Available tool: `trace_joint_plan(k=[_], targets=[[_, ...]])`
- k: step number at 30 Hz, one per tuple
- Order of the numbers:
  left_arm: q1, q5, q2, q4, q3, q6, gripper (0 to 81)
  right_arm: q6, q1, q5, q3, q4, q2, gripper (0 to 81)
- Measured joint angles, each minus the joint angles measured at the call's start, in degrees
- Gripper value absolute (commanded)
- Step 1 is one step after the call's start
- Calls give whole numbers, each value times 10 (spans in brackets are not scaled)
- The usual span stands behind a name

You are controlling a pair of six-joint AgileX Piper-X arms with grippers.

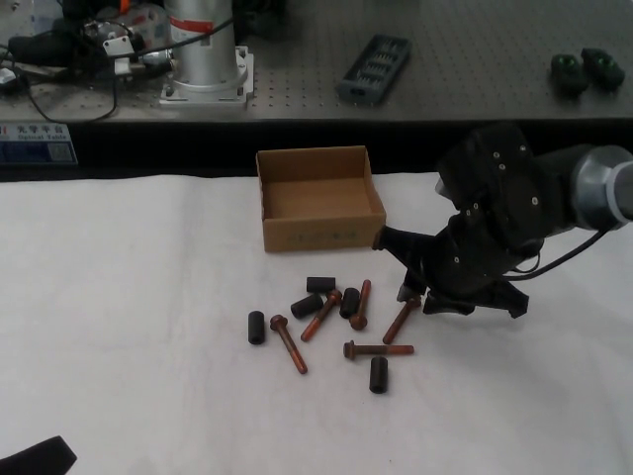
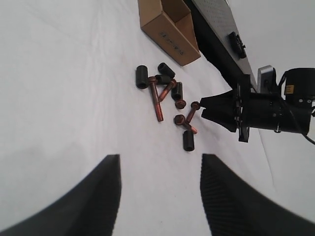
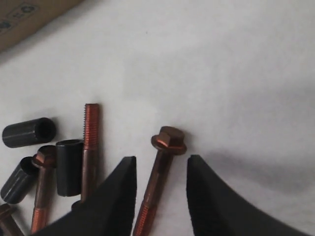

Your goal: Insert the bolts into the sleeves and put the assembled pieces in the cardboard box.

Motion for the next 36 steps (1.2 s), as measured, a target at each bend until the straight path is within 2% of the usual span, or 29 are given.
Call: trace_joint_plan(k=[20, 32, 36], targets=[[0, -39, 0, 22, 0, 0, 375, 46, 0, -13, -10, -1, 27, 273], [0, -39, 0, 22, 0, 0, 375, 59, 0, -15, -16, 9, 35, 18], [0, -39, 0, 22, 0, 0, 375, 59, -1, -19, -17, 14, 35, 28]])
